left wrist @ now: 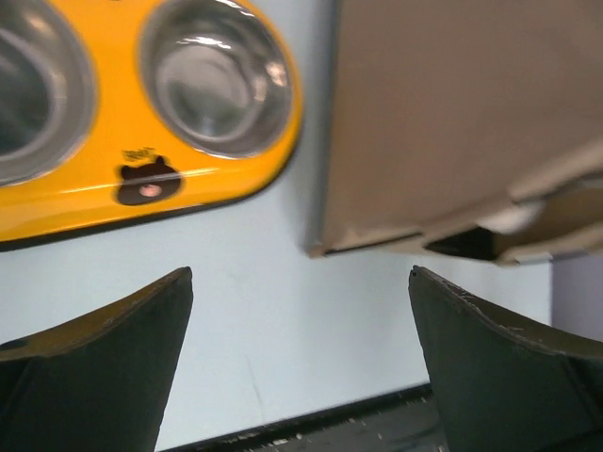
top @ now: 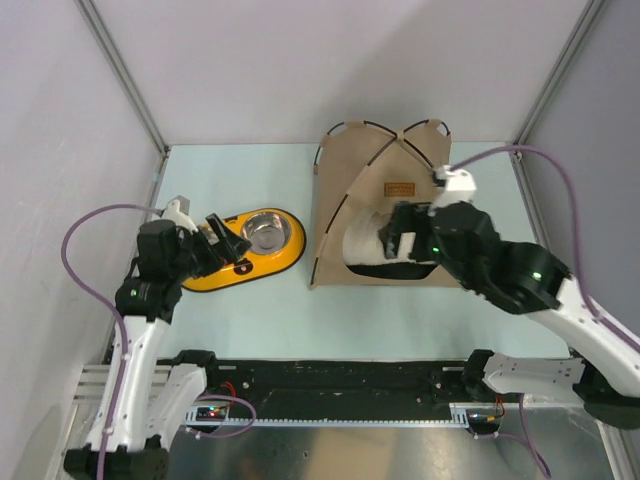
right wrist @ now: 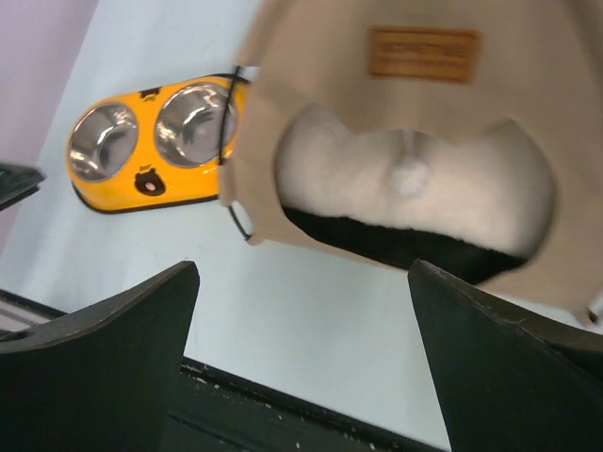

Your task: Set up the pet tent

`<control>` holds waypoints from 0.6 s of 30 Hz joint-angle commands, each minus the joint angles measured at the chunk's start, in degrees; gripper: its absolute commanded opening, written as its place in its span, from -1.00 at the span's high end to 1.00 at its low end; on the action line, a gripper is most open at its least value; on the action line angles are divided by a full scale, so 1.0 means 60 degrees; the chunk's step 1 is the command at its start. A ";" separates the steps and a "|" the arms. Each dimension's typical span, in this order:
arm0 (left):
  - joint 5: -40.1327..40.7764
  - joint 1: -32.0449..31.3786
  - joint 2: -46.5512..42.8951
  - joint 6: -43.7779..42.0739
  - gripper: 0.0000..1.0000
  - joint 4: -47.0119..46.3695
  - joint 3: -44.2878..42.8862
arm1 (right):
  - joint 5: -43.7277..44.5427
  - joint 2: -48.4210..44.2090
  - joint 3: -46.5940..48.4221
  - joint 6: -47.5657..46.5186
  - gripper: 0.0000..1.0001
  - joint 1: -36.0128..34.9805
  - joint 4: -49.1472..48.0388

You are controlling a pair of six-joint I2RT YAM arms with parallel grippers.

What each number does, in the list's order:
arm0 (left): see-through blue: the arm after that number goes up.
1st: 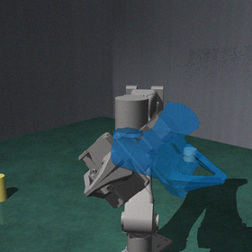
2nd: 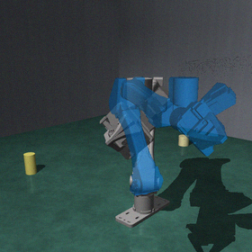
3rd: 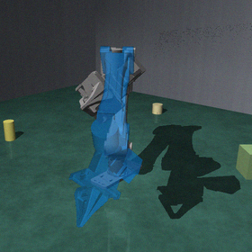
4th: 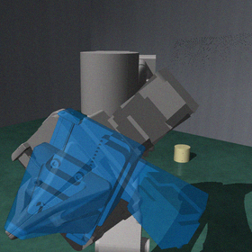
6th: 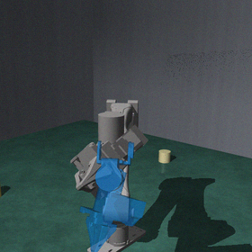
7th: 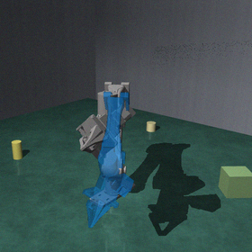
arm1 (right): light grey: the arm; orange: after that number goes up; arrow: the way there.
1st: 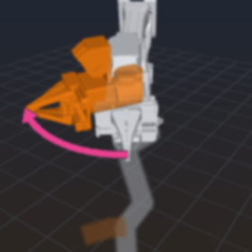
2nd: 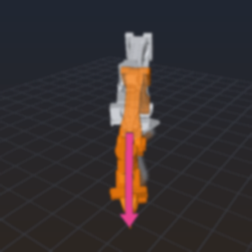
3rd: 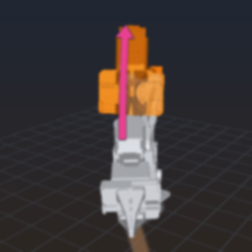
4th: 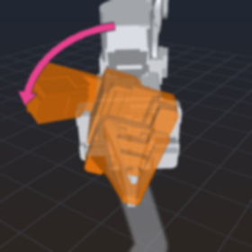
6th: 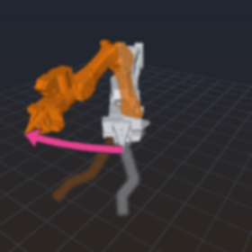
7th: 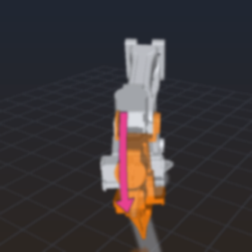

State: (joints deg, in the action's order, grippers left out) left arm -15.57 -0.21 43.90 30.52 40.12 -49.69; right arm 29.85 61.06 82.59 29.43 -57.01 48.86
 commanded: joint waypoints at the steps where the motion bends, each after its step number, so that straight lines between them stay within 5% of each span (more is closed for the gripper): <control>1: -0.0649 -0.0929 -0.1348 0.1001 -0.99 0.0038 -0.0079 | 0.1089 -0.1350 0.0300 0.1314 -0.99 0.0386 0.2428; 5: -0.0704 -0.1137 -0.2984 0.1279 -0.99 0.0514 -0.0334 | 0.1552 -0.2486 0.0463 0.1500 -0.99 0.0753 0.3626; 9: 0.0656 -0.1137 -0.4297 0.0984 -0.99 0.1956 -0.1289 | 0.1882 -0.3629 0.0790 0.1424 -0.99 0.0955 0.4423; 18: 0.3369 -0.1137 -0.4551 0.0738 -0.99 0.5994 -0.4214 | 0.1356 -0.4991 0.2208 0.0977 -0.99 0.0994 0.5269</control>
State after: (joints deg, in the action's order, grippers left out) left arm -3.07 -6.76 15.86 34.50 62.46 -70.02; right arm 38.48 32.32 91.81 36.62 -51.18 75.99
